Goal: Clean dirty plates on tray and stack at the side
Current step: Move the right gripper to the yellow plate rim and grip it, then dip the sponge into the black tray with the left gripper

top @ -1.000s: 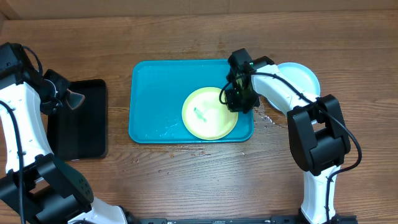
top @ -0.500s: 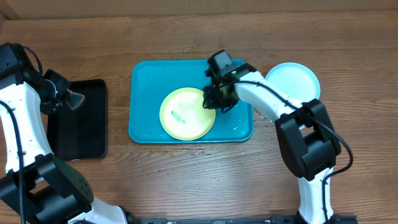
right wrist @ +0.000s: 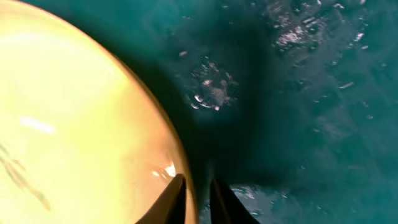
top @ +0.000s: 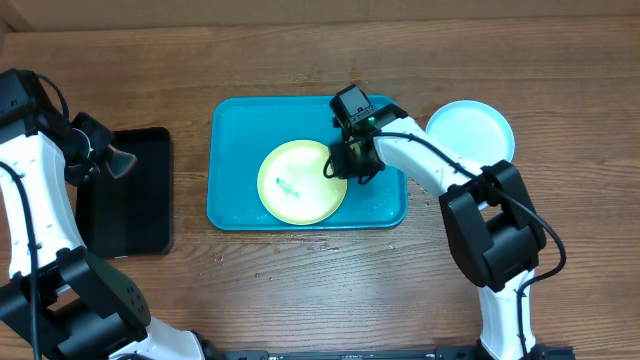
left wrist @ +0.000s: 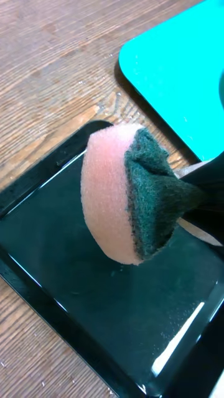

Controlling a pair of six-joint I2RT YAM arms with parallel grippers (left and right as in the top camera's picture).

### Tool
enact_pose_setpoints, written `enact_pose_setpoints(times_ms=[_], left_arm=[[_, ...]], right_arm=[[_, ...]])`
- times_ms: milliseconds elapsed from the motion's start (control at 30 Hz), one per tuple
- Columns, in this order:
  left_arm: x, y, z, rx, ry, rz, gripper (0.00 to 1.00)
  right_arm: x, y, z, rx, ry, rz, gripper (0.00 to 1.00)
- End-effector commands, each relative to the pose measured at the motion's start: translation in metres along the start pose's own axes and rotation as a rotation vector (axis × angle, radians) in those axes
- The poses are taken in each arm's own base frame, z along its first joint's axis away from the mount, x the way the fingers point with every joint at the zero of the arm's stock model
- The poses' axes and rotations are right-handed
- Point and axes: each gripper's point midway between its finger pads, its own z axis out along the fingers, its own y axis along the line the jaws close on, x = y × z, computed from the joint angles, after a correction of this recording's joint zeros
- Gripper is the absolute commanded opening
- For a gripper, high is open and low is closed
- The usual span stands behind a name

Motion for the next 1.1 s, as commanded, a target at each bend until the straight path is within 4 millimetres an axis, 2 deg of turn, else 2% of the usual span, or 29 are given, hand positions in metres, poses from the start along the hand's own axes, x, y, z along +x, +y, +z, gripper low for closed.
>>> enact_pose_setpoints(times_ms=[0, 333, 567, 600, 667, 700, 833, 967, 1000, 1067], left_arm=[[0.002, 0.013, 0.016, -0.075, 0.021, 0.034, 0.04], [0.026, 0.036, 0.089, -0.176, 0.205, 0.018, 0.04], [0.038, 0.047, 0.120, -0.213, 0.278, 0.016, 0.07], [0.038, 0.048, 0.123, -0.217, 0.278, 0.018, 0.09], [0.037, 0.051, 0.127, -0.231, 0.274, 0.021, 0.32], [0.037, 0.052, 0.128, -0.235, 0.273, 0.022, 0.37], [0.035, 0.054, 0.129, -0.242, 0.270, 0.053, 0.42], [0.037, 0.054, 0.128, -0.241, 0.279, 0.057, 0.62], [0.038, 0.054, 0.128, -0.239, 0.282, 0.056, 0.72], [0.039, 0.053, 0.128, -0.234, 0.288, 0.055, 0.69]], right_arm=[[0.004, 0.012, 0.006, -0.009, -0.002, -0.017, 0.15], [0.005, 0.018, 0.006, -0.013, -0.005, -0.027, 0.15], [0.003, 0.019, 0.006, -0.017, -0.012, -0.028, 0.14], [0.002, 0.019, 0.006, -0.018, -0.015, -0.029, 0.11], [0.002, 0.019, 0.006, -0.019, -0.016, -0.029, 0.09], [0.002, 0.019, 0.006, -0.018, -0.015, -0.029, 0.09], [0.003, 0.019, 0.006, -0.017, -0.011, -0.028, 0.16], [0.003, 0.019, 0.006, -0.017, -0.011, -0.028, 0.20], [0.003, 0.019, 0.006, -0.017, -0.012, -0.028, 0.20], [0.003, 0.019, 0.006, -0.017, -0.012, -0.028, 0.21]])
